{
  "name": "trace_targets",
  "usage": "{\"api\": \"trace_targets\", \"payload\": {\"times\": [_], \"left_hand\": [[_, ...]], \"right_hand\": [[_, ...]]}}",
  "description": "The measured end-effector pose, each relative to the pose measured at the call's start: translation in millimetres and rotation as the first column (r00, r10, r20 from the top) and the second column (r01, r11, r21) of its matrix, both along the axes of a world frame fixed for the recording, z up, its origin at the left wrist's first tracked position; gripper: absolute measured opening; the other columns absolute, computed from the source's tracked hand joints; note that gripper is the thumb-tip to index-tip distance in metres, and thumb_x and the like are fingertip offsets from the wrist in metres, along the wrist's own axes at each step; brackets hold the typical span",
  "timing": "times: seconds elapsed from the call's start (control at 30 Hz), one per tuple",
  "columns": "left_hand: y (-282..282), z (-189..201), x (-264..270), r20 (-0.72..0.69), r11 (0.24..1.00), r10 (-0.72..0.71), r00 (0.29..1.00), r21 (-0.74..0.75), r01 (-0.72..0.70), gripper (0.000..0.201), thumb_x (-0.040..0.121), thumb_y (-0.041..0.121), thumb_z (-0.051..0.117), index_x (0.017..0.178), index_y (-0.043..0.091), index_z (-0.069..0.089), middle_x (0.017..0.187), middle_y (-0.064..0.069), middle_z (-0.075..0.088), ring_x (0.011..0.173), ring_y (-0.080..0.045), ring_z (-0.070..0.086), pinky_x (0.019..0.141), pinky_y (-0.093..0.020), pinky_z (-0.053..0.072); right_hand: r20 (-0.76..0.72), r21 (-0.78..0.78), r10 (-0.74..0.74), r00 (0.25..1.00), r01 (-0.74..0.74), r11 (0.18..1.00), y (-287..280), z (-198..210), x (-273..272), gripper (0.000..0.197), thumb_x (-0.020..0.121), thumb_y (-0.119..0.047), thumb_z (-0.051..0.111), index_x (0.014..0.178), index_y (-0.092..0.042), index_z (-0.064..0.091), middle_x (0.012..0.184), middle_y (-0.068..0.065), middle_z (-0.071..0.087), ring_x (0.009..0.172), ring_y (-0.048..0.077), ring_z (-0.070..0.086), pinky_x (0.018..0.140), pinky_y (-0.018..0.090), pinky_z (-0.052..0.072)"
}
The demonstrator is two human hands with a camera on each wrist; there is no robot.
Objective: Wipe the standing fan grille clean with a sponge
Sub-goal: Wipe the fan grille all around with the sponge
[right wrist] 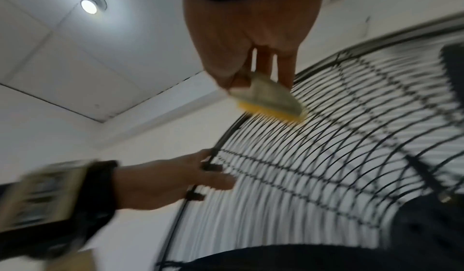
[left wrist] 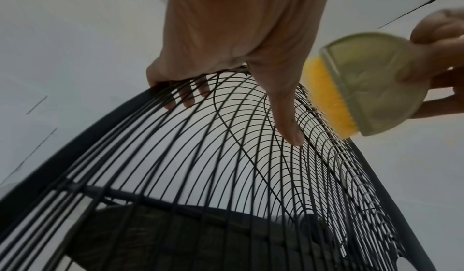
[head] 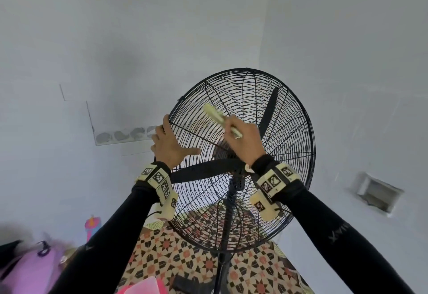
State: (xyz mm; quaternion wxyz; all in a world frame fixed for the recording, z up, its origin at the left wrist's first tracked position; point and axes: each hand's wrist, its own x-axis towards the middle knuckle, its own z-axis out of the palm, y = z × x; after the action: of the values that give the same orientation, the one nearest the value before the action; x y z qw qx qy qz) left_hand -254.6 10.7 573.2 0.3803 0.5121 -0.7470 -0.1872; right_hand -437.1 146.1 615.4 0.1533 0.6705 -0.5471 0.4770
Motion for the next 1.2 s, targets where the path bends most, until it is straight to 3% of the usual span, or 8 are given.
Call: {"api": "trace_targets", "payload": {"times": [0.17,0.3,0.47,0.6,0.73,0.87,1.0,1.2], "left_hand": [[7,4,-3,-0.008,1.0,0.006,1.0,-0.002,-0.006,0.151,0.056,0.055,0.098,0.164,0.024,-0.003,0.161,-0.02,0.022,0.145,-0.046,0.027,0.111,-0.069,0.031],[9,3,-3,-0.027,1.0,0.007,1.0,-0.006,-0.007,0.149,0.056,0.051,0.099,0.164,0.024,-0.001,0.162,-0.02,0.022,0.146,-0.047,0.027,0.112,-0.07,0.03],[13,2,-2,-0.039,1.0,-0.002,0.999,-0.005,0.001,0.15,0.057,0.054,0.098,0.165,0.024,-0.003,0.164,-0.02,0.018,0.148,-0.046,0.024,0.113,-0.069,0.027],[17,3,-3,-0.059,1.0,-0.01,0.998,-0.005,0.009,0.149,0.058,0.051,0.098,0.165,0.022,-0.002,0.164,-0.021,0.018,0.148,-0.046,0.022,0.113,-0.069,0.026],[17,3,-3,-0.063,1.0,-0.003,0.998,-0.009,0.003,0.149,0.058,0.051,0.098,0.165,0.022,-0.001,0.164,-0.02,0.018,0.149,-0.046,0.022,0.114,-0.068,0.026],[19,3,-6,-0.055,1.0,0.005,0.998,-0.007,-0.005,0.148,0.059,0.05,0.099,0.165,0.023,-0.001,0.164,-0.021,0.018,0.149,-0.047,0.022,0.114,-0.07,0.025],[20,5,-7,-0.045,1.0,0.007,0.999,-0.003,-0.008,0.148,0.059,0.051,0.098,0.164,0.022,-0.002,0.164,-0.022,0.017,0.149,-0.048,0.021,0.115,-0.07,0.024],[23,11,-9,-0.023,1.0,0.012,1.0,-0.004,-0.012,0.149,0.053,0.051,0.101,0.162,0.017,0.005,0.159,-0.021,0.023,0.146,-0.047,0.025,0.114,-0.067,0.028]], "right_hand": [[-0.103,0.079,-0.049,0.994,0.057,0.995,-3,-34,-13,0.022,0.091,-0.002,0.065,0.085,-0.021,0.054,0.131,0.007,0.067,0.069,-0.014,0.053,0.057,0.0,0.043],[0.022,0.213,0.135,0.991,-0.137,0.967,18,-45,-13,0.038,0.089,-0.001,0.068,0.078,-0.033,0.05,0.124,-0.002,0.069,0.093,0.01,0.071,0.069,0.02,0.059],[0.177,-0.126,-0.064,0.982,0.087,0.988,16,-31,-34,0.03,0.094,-0.005,0.062,0.085,-0.032,0.054,0.119,-0.003,0.071,0.076,0.023,0.071,0.056,0.04,0.06],[0.024,0.101,-0.012,1.0,0.009,0.995,14,-59,-26,0.014,0.093,-0.003,0.059,0.086,-0.014,0.055,0.134,-0.008,0.064,0.095,0.005,0.066,0.074,0.015,0.058],[0.144,0.171,0.091,0.985,-0.115,0.978,29,-49,-31,0.021,0.094,0.004,0.059,0.095,-0.016,0.052,0.123,-0.008,0.063,0.09,0.007,0.068,0.063,0.016,0.055],[0.313,-0.01,-0.007,0.95,0.01,1.0,28,-22,-39,0.038,0.093,0.002,0.063,0.116,-0.025,0.048,0.127,0.0,0.059,0.108,0.017,0.065,0.076,0.026,0.062],[0.251,-0.042,-0.113,0.961,0.127,0.991,25,-37,-32,0.03,0.091,-0.007,0.071,0.114,-0.026,0.067,0.113,-0.008,0.072,0.087,-0.002,0.068,0.075,0.024,0.061],[0.042,0.047,-0.323,0.946,0.321,0.946,36,-15,-33,0.026,0.094,-0.015,0.07,0.119,-0.012,0.072,0.094,0.01,0.078,0.076,0.024,0.073,0.08,0.041,0.061]]}}
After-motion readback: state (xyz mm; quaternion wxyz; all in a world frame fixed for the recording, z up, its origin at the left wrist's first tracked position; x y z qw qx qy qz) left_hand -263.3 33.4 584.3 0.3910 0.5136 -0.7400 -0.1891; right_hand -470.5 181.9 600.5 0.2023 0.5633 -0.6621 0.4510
